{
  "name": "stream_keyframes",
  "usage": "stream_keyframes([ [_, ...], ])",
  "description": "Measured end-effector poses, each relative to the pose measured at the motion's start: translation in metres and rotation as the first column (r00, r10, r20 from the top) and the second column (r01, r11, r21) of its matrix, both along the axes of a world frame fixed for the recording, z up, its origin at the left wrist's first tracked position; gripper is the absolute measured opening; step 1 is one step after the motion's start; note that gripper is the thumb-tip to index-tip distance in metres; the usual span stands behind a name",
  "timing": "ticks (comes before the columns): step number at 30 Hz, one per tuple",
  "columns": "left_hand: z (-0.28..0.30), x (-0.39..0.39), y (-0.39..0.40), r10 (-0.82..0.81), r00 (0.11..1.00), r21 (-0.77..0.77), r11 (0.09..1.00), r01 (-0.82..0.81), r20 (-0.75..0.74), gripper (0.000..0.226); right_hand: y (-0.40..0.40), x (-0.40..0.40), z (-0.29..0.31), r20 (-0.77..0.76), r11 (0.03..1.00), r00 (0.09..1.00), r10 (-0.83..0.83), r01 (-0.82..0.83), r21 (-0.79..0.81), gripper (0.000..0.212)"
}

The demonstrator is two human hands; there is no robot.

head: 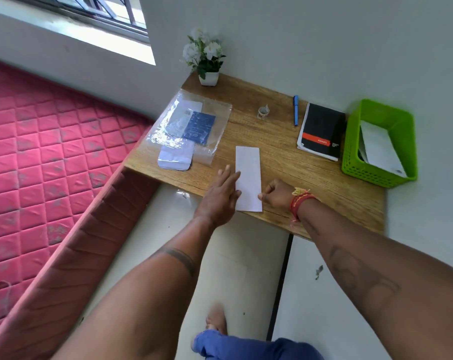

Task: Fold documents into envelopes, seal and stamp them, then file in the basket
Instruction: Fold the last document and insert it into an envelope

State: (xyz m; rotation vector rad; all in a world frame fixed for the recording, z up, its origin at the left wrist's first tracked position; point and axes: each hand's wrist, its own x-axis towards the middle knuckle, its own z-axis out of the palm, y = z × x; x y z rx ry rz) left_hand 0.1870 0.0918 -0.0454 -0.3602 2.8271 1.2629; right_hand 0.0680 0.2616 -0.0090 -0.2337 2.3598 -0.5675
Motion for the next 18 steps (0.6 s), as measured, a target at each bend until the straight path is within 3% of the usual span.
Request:
stream_keyframes([
  [4, 0.046, 0.021, -0.014, 0.22, 0.975, 0.049, 0.975, -0.218, -0.031, 0.044, -0.023, 0.032, 0.027, -0.046, 0.985, 0.995, -0.092, 0.084, -0.153, 0.017],
  [6, 0.055, 0.037, -0.024, 0.246, 0.969, 0.036, 0.969, -0.245, -0.033, 0.04, -0.034, 0.048, 0.034, -0.086, 0.968, 0.989, -0.124, 0.101, -0.232, 0.014],
  [8, 0.057, 0.048, -0.043, 0.268, 0.963, -0.011, 0.963, -0.268, -0.004, 0.037, -0.045, 0.058, 0.037, -0.094, 0.96, 0.993, -0.074, 0.045, -0.277, 0.014],
  [12, 0.061, 0.044, -0.072, 0.473, 0.879, 0.001, 0.881, -0.474, 0.053, 0.035, -0.064, 0.062, 0.037, -0.089, 0.952, 0.996, 0.031, -0.056, -0.302, 0.016],
  [18, 0.062, 0.039, -0.083, 0.541, 0.833, 0.005, 0.838, -0.545, 0.118, 0.032, -0.101, 0.041, 0.035, -0.013, 0.92, 1.0, -0.008, 0.003, -0.391, 0.021],
])
